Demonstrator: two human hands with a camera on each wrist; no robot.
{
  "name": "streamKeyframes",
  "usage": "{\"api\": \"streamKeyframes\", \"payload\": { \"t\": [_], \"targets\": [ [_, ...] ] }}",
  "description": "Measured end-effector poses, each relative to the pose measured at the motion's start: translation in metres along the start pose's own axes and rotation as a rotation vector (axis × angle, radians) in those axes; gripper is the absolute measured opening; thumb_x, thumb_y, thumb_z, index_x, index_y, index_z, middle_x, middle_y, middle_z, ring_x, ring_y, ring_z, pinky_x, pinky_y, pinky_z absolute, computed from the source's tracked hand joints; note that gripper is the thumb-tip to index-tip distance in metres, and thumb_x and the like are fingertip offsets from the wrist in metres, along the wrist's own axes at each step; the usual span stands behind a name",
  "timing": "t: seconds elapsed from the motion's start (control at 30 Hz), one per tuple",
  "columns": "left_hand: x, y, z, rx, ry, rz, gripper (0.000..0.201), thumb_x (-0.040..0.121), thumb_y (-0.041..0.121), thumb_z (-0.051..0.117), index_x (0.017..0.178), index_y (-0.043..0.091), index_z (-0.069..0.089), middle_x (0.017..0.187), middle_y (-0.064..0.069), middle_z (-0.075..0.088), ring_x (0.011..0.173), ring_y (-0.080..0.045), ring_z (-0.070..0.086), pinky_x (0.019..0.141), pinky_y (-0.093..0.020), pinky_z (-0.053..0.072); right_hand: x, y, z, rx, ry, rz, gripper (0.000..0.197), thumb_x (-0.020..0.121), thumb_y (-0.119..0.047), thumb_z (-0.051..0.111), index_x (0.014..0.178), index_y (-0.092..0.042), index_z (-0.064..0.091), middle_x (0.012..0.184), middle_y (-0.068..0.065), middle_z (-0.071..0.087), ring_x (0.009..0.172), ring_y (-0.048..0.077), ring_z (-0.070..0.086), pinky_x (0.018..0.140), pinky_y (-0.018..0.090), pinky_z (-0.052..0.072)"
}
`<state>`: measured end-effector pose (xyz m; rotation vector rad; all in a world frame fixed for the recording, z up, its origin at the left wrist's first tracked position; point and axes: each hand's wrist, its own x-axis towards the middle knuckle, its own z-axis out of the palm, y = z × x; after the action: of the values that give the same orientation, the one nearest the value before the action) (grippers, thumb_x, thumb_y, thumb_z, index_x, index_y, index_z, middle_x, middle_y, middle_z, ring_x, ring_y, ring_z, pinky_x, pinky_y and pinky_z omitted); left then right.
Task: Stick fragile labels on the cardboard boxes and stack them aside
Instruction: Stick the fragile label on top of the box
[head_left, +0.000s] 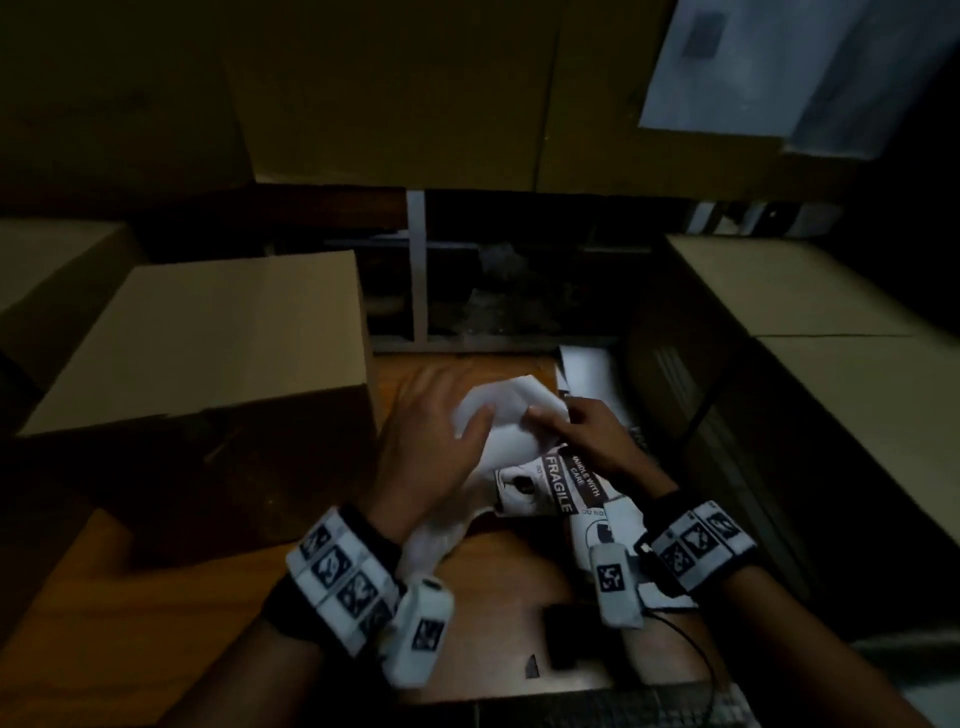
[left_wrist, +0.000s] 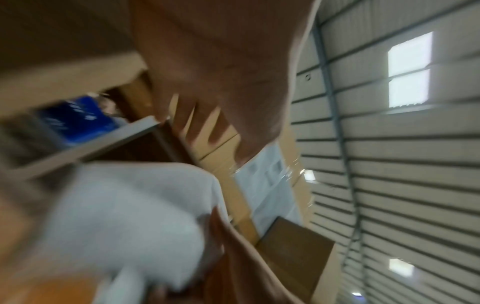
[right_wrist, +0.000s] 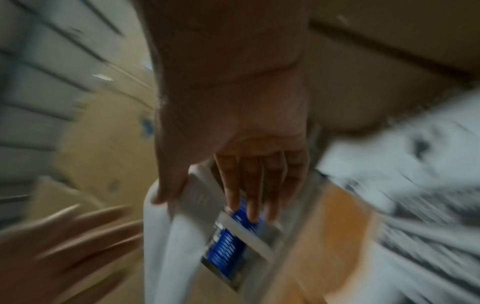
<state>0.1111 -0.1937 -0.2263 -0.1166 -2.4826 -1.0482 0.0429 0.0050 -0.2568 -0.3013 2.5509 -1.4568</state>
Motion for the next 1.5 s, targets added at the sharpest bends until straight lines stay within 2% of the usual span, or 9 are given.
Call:
{"api": "streamKeyframes", "payload": {
  "t": [0.17, 0.3, 0.4, 0.53, 0.67, 0.77, 0.93, 1.27, 1.5],
  "targets": [
    [0.047, 0.012, -0.021, -0.156, -0.351, 0.064, 0.02, 0.091, 0.028, 0.066, 0.102, 0.011, 0.071, 0.096, -0.003, 0.07, 0.089, -0.016, 0.064, 0.08, -0.037, 0.053, -0.025, -0.05, -0.03, -0.081, 0.023, -0.09, 0.05, 0.071, -0.066, 0.07, 0.087, -0.019, 0.073, 0.084, 0.008, 0.074, 0.074, 0.014, 0.07, 0.066, 0.032, 0.055],
    [0.055, 0.017, -0.037, -0.319, -0.495, 0.124, 0.016, 0.09, 0.014, 0.068, 0.074, 0.013, 0.068, 0.067, 0.003, 0.061, 0.061, -0.001, 0.053, 0.059, -0.021, 0.043, -0.04, -0.071, -0.045, -0.172, 0.104, -0.12, 0.08, 0.063, -0.079, 0.065, 0.092, -0.004, 0.072, 0.085, 0.02, 0.07, 0.069, 0.026, 0.066, 0.061, 0.036, 0.047],
    [0.058, 0.02, -0.047, -0.315, -0.488, 0.162, 0.024, 0.088, 0.012, 0.07, 0.065, 0.019, 0.064, 0.059, 0.009, 0.058, 0.056, 0.001, 0.05, 0.057, -0.023, 0.039, -0.057, -0.088, -0.053, -0.239, 0.101, -0.119, 0.075, 0.061, -0.079, 0.064, 0.093, -0.011, 0.073, 0.082, 0.011, 0.073, 0.075, 0.025, 0.07, 0.063, 0.035, 0.05],
    [0.059, 0.032, -0.07, -0.332, -0.578, 0.213, 0.017, 0.084, 0.014, 0.074, 0.069, 0.011, 0.067, 0.065, -0.002, 0.062, 0.063, -0.007, 0.055, 0.06, -0.025, 0.042, -0.074, -0.119, -0.067, -0.357, 0.003, -0.115, 0.071, 0.058, -0.071, 0.066, 0.093, -0.009, 0.071, 0.081, 0.001, 0.073, 0.067, 0.0, 0.067, 0.064, 0.029, 0.051],
    [0.059, 0.035, -0.117, -0.292, -0.425, 0.177, 0.024, 0.087, 0.015, 0.071, 0.067, 0.011, 0.06, 0.068, -0.008, 0.055, 0.064, -0.015, 0.052, 0.058, -0.026, 0.038, -0.1, -0.153, -0.102, -0.317, -0.089, -0.151, 0.033, 0.083, -0.03, 0.07, 0.109, -0.01, 0.07, 0.096, -0.002, 0.072, 0.077, 0.001, 0.068, 0.065, 0.013, 0.052],
    [0.051, 0.037, -0.157, -0.221, -0.255, 0.129, 0.021, 0.093, 0.016, 0.064, 0.072, 0.011, 0.062, 0.076, -0.01, 0.06, 0.07, -0.022, 0.056, 0.062, -0.034, 0.042, -0.124, -0.168, -0.116, -0.385, 0.021, -0.24, 0.022, 0.083, -0.032, 0.07, 0.101, -0.02, 0.071, 0.084, -0.017, 0.068, 0.069, -0.013, 0.063, 0.064, 0.003, 0.046],
    [0.01, 0.066, -0.183, 0.152, 0.116, 0.288, 0.01, 0.093, 0.019, 0.061, 0.086, 0.013, 0.063, 0.079, -0.001, 0.061, 0.07, -0.014, 0.057, 0.059, -0.035, 0.046, -0.134, -0.183, -0.059, 0.17, 0.095, -0.349, 0.021, 0.091, -0.023, 0.063, 0.09, -0.004, 0.073, 0.082, 0.011, 0.074, 0.074, 0.02, 0.069, 0.069, 0.026, 0.056],
    [-0.073, 0.064, -0.219, 0.729, 0.405, 0.472, 0.006, 0.079, 0.012, 0.068, 0.082, 0.011, 0.063, 0.077, -0.008, 0.059, 0.066, -0.023, 0.056, 0.055, -0.027, 0.032, -0.145, -0.266, 0.077, 0.529, -0.013, -0.311, 0.039, 0.079, -0.039, 0.076, 0.092, -0.002, 0.073, 0.074, 0.013, 0.065, 0.062, 0.019, 0.059, 0.055, 0.025, 0.047],
    [-0.084, 0.038, -0.247, 0.862, 0.458, 0.462, 0.005, 0.08, 0.015, 0.062, 0.081, 0.01, 0.064, 0.074, -0.009, 0.058, 0.063, -0.025, 0.054, 0.049, -0.031, 0.039, -0.118, -0.294, 0.121, 0.508, 0.068, -0.29, 0.021, 0.091, -0.007, 0.064, 0.072, -0.012, 0.073, 0.07, 0.014, 0.069, 0.062, 0.021, 0.062, 0.063, 0.032, 0.049]
  ]
}}
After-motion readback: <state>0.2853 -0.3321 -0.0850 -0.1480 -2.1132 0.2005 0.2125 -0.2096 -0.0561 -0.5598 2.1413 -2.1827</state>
